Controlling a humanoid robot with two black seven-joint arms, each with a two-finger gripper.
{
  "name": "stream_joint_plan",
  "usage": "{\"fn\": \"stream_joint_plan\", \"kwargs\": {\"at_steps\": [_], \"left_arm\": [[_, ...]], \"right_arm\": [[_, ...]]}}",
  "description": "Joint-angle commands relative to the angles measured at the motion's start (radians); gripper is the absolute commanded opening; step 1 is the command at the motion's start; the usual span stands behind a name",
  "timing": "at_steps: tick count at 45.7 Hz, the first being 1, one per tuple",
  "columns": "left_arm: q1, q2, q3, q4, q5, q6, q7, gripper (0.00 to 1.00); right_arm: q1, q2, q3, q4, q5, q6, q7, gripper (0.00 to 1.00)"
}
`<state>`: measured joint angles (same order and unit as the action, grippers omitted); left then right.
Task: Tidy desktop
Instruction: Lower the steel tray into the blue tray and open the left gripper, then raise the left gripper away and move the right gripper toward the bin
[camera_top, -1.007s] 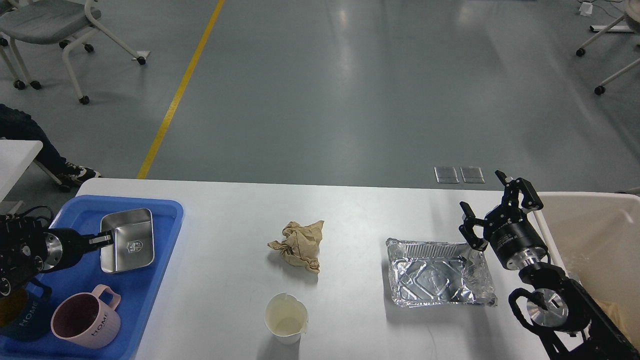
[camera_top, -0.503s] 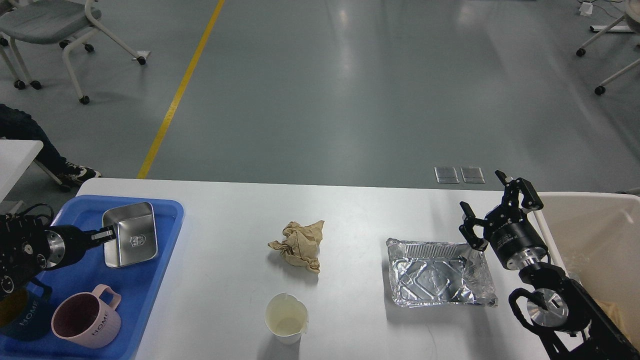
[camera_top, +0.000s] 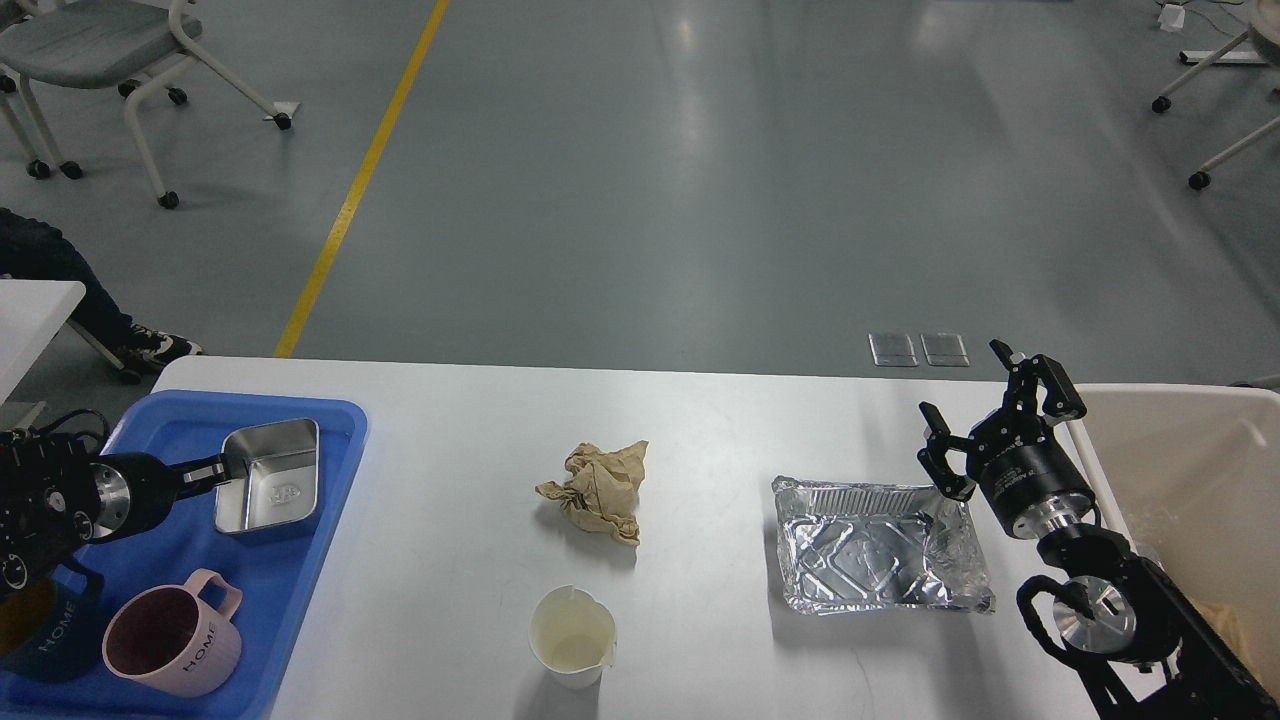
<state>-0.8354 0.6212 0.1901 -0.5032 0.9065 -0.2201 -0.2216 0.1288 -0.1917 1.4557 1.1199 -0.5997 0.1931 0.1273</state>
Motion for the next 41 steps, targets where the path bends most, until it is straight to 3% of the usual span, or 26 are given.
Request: {"fn": "stream_joint_plan", "kwargs": {"at_steps": [1, 10, 20, 36, 41], "left_arm": [[-0.001, 0.000, -0.001, 0.000, 0.000, 0.001, -0.004, 0.96], [-0.016, 0.014, -0.021, -0.005, -0.003, 0.001, -0.008, 0.96], [-0.044, 0.078, -0.150, -0.009, -0.116, -0.016, -0.032, 0.96], [-0.044, 0.092, -0.511, -0.029, -0.463, -0.005, -0.018, 0.96], [0.002, 0.094, -0.583, -0.119, -0.526, 0.024, -0.018, 0.96]], "right_arm": [[0.000, 0.000, 0.000, 0.000, 0.000, 0.000, 0.000, 1.00], [0.000, 0.000, 0.000, 0.000, 0.000, 0.000, 0.000, 1.00], [0.002, 0.000, 0.000, 0.000, 0.000, 0.000, 0.000, 1.00], [0.003, 0.002, -0.002, 0.003, 0.000, -0.001, -0.002, 1.00], [0.003, 0.000, -0.003, 0.005, 0.000, -0.001, -0.003, 1.00]]}}
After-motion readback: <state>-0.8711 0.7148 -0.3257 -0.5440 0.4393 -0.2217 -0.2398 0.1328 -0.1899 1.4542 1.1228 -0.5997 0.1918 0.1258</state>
